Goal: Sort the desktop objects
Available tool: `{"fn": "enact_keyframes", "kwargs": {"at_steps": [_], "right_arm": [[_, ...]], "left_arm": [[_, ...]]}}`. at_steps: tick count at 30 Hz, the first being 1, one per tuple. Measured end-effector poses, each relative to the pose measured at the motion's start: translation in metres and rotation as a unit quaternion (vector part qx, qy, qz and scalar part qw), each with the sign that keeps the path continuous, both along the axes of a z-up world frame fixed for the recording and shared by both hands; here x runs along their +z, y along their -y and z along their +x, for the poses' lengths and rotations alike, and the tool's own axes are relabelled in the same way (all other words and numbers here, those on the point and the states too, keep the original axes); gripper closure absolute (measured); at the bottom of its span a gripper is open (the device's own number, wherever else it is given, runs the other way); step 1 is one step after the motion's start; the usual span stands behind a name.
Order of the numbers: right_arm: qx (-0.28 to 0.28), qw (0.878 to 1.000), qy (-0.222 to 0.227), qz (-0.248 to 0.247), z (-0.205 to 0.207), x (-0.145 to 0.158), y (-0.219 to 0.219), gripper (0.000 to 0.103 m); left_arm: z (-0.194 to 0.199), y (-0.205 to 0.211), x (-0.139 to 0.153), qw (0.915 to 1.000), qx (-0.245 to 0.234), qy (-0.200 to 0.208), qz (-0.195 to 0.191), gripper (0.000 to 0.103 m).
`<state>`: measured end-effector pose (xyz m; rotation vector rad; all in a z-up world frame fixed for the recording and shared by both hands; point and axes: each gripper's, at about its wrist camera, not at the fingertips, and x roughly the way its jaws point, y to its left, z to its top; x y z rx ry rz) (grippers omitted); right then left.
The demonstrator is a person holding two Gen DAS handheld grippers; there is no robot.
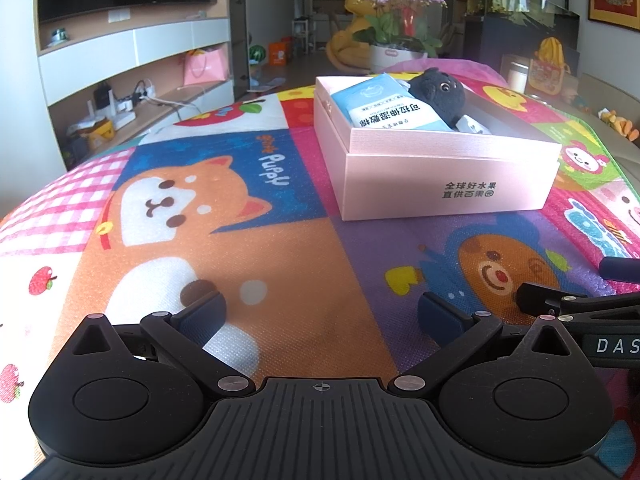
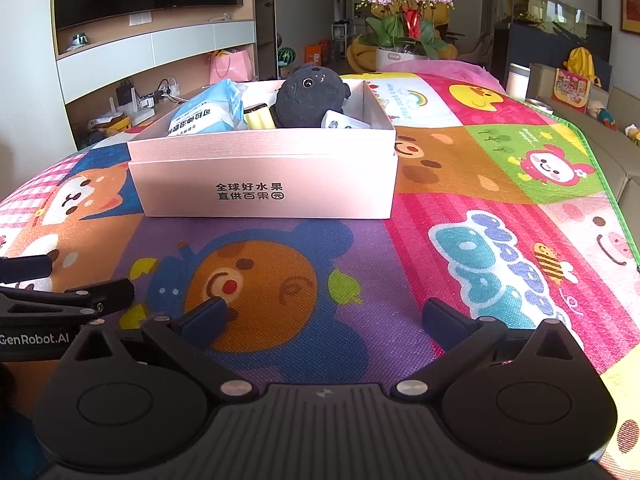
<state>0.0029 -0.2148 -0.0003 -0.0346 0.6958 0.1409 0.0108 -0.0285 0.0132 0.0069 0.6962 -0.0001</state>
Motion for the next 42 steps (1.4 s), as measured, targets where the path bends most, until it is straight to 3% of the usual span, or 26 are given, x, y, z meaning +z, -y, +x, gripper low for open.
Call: {"fn": "enact_keyframes", "kwargs": {"at_steps": [42], "right_arm": [[-0.005,1.0,-0.001,-0.001,0.0021,-0.0001,-0.0056,0.0]], "left_arm": [[0.0024,-0.0005,-0.0002,1.0,0.001,0.0,-0.002,0.0]]}}
